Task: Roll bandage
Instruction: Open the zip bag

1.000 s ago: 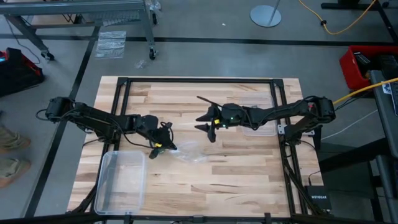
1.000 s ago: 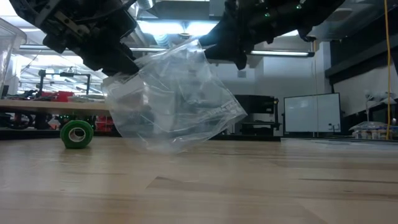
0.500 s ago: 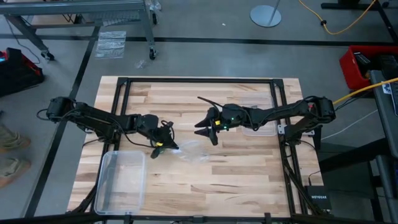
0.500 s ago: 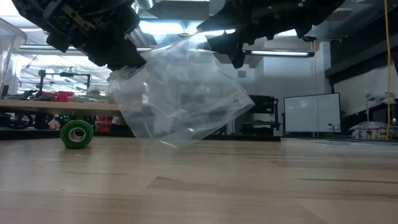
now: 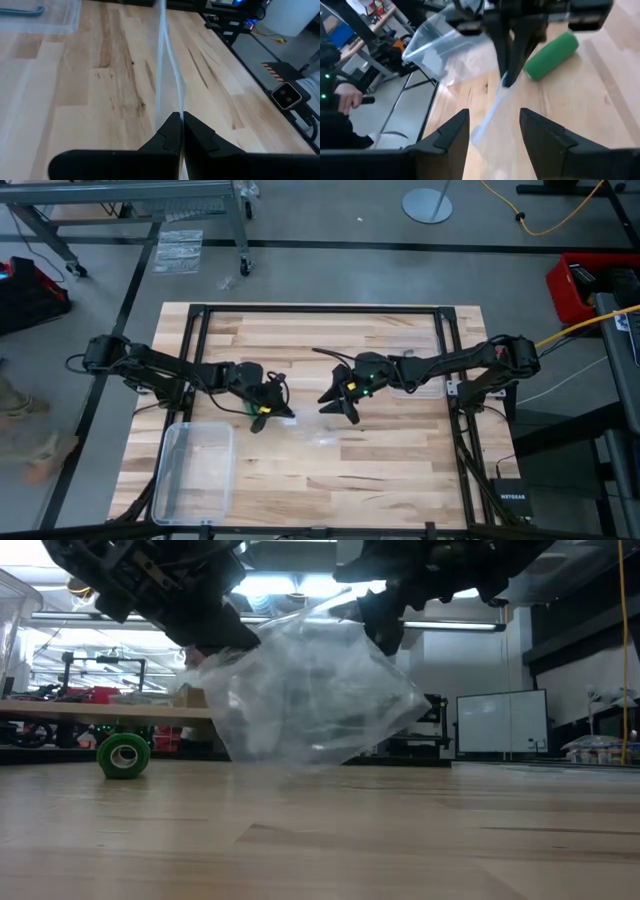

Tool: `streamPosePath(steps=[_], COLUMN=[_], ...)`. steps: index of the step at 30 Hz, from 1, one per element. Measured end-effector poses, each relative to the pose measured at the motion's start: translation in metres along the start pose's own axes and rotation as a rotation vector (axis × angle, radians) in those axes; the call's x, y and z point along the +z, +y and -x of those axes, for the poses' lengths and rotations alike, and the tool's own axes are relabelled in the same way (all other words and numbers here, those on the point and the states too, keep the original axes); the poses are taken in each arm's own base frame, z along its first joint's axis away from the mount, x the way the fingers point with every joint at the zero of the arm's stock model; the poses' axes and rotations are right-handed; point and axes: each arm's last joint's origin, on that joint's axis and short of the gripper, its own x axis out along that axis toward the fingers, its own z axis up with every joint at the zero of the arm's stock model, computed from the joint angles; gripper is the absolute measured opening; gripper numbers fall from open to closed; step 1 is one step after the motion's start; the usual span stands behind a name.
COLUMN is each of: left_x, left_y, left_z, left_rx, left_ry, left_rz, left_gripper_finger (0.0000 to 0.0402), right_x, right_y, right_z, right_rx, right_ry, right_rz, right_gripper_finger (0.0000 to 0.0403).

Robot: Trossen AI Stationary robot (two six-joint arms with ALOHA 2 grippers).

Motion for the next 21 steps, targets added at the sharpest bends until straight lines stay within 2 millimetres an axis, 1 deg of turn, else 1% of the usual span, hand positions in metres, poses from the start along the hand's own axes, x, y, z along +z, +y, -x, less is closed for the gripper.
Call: streamPosePath(steps=[8, 13, 18, 21], left_x=[0.0013, 0.0014, 0.0014, 0.0014], left_y=[0.0043, 0.0043, 0.004, 0.004], left_z=[0.0015, 0.0015, 0.0015, 0.0015], left_rx=[0.016, 0.016, 0.015, 0.015], left_ry=[-0.013, -0.013, -0.013, -0.013], left_rz=[0.012, -0.015, -0.011, -0.011], left_gripper_finger=[0.0, 0.0, 0.0, 0.0], right_x=[-0.0073, -0.0066, -0.0028, 0.0005], right_y=[-0.0055, -0.0069, -0.0081, -0.0071], right_z=[0.0003, 0.0006, 0.0009, 0.0007], right_rx=[-0.108, -0.147, -0.206, -0.199], right_ry=[0.048, 0.03, -0.029, -0.065], right_rz=[-0.029, -0.027, -0.016, -0.006], right_gripper_finger=[0.0177, 0.0177, 0.0177, 0.0177])
